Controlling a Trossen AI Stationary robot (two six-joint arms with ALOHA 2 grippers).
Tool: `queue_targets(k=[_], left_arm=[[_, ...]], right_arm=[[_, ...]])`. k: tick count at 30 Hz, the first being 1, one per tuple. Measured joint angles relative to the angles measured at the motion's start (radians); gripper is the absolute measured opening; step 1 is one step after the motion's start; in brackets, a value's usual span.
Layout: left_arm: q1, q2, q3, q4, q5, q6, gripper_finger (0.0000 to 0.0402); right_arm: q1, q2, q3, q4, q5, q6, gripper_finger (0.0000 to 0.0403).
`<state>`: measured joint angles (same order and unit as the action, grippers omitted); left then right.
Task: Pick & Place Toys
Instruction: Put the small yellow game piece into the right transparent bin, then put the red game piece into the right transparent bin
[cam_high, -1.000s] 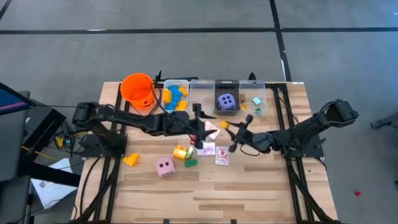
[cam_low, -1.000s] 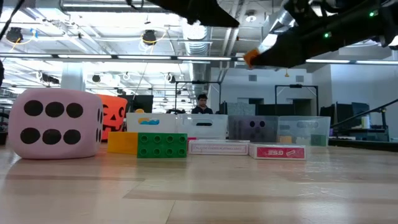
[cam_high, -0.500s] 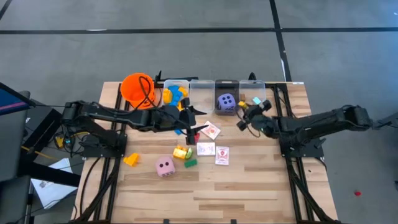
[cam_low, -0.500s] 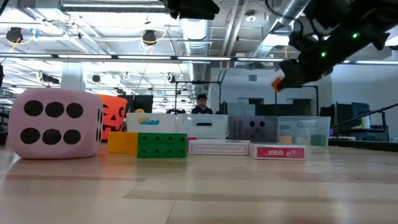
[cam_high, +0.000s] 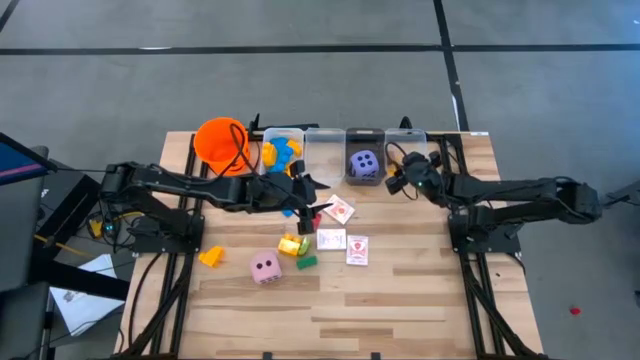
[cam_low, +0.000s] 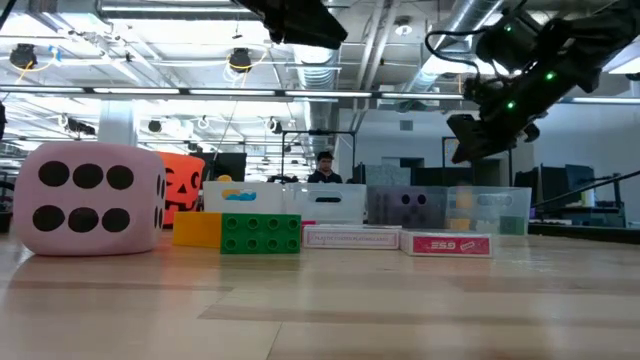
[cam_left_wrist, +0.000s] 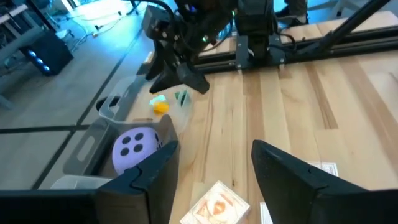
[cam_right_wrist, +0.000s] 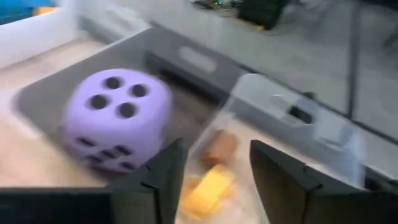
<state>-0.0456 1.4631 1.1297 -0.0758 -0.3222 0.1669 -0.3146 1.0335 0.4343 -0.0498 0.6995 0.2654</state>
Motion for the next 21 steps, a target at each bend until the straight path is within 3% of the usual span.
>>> queue_targets(k=[7,13,18,21], left_arm=[[0.000,0.000,0.000,-0.004,0.011,-0.003,0.0187],[0.000,0.000,0.000,-0.018,0.047,-0.074,0.0191],[-0.002,0.000,0.000,-0.075,0.048,-0.115,0.0203],[-0.002,0.000,0.000,-0.120,0.013,-0.223,0.0217]], right_arm=[[0.028,0.000,0.000,0.030,-0.175,-0.010,0.0244],[0.182,0.014,0.000,0.113,-0.371,-0.061,0.0254],[0.342,0.055,0.000,0.218,-0.390,-0.130,0.0255],[0.402,0.094,0.000,0.298,-0.388,-0.132,0.0255]])
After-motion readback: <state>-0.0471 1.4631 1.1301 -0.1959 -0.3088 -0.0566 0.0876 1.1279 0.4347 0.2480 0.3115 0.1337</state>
